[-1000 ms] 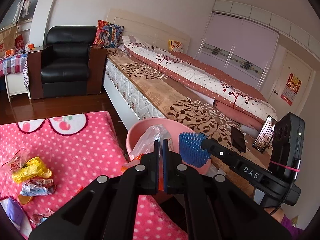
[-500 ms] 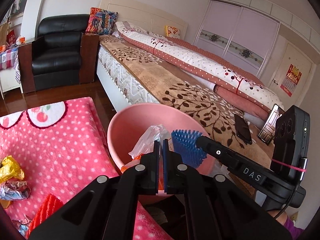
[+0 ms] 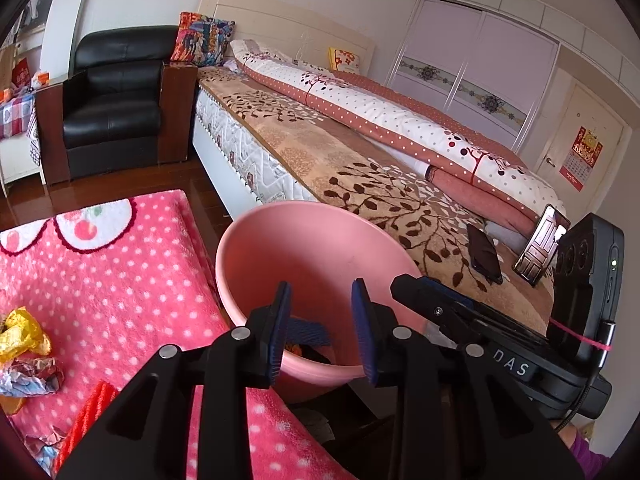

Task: Collect trash
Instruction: 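Carry both items into the pink bucket and open both tools, then move both open tools back over the table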

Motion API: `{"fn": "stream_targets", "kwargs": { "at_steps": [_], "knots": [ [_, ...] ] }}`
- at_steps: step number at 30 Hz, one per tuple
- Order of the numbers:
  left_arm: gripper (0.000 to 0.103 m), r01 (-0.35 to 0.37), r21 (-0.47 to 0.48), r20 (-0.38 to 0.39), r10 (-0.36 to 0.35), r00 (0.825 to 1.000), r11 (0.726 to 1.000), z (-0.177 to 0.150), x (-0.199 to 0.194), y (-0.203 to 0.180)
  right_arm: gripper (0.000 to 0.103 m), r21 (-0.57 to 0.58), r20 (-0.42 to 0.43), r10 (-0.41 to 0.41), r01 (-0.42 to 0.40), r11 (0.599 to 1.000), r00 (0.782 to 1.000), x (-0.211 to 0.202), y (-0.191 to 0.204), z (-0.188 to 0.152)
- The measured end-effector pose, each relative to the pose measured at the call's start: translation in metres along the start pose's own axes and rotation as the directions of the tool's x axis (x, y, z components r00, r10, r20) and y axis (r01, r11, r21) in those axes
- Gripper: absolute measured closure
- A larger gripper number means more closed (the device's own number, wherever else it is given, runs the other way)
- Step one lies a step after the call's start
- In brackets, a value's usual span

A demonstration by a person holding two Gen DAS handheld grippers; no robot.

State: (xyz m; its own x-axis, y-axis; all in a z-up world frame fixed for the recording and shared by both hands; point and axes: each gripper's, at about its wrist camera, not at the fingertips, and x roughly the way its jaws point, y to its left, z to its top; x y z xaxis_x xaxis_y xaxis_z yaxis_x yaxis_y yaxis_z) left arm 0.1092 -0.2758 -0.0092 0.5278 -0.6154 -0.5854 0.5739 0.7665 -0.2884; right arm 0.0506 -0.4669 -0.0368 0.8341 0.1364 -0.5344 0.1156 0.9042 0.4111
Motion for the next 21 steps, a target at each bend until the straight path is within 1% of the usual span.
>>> {"fn": "stream_targets", "kwargs": {
  "at_steps": [1,6,10,12,14,17,19,21],
  "knots": [
    [0.072,-0.005,0.003,0.004,0.005,1.000,1.000,-0.001,-0.004,-0.001,0.052,-0.010,0.003,-0.001,0.001,1.000,1.000,-0.003,0.004,-0.001],
    [0.072,-0.077,0.021,0.025,0.076,0.997,0.997,-0.012,-0.023,-0.002,0.046,-0.064,0.021,0.003,-0.002,0.998,1.000,-0.021,0.028,-0.011],
    [0.072,-0.101,0.022,0.042,0.100,0.994,0.995,-0.020,-0.045,0.004,0.044,-0.103,0.037,0.023,-0.019,0.994,0.999,-0.032,0.052,-0.018],
    [0.072,-0.141,0.023,0.066,0.139,0.988,0.990,-0.026,-0.058,0.007,0.043,-0.120,0.036,0.040,-0.036,0.992,0.999,-0.036,0.065,-0.023],
    [0.072,-0.167,0.027,0.080,0.164,0.983,0.986,-0.031,-0.072,0.012,0.043,-0.129,0.023,0.065,-0.061,0.990,0.998,-0.036,0.076,-0.028],
    [0.072,-0.215,0.035,0.104,0.210,0.972,0.976,-0.040,-0.090,0.020,0.043,-0.151,0.010,0.078,-0.076,0.986,0.997,-0.038,0.095,-0.037],
    [0.072,-0.236,0.032,0.115,0.231,0.966,0.971,-0.045,-0.102,0.028,0.043,-0.153,-0.006,0.091,-0.091,0.984,0.996,-0.037,0.106,-0.043],
    [0.072,-0.242,0.019,0.124,0.238,0.963,0.970,-0.049,-0.115,0.039,0.043,-0.155,-0.025,0.107,-0.110,0.982,0.994,-0.035,0.117,-0.049]
  ]
}}
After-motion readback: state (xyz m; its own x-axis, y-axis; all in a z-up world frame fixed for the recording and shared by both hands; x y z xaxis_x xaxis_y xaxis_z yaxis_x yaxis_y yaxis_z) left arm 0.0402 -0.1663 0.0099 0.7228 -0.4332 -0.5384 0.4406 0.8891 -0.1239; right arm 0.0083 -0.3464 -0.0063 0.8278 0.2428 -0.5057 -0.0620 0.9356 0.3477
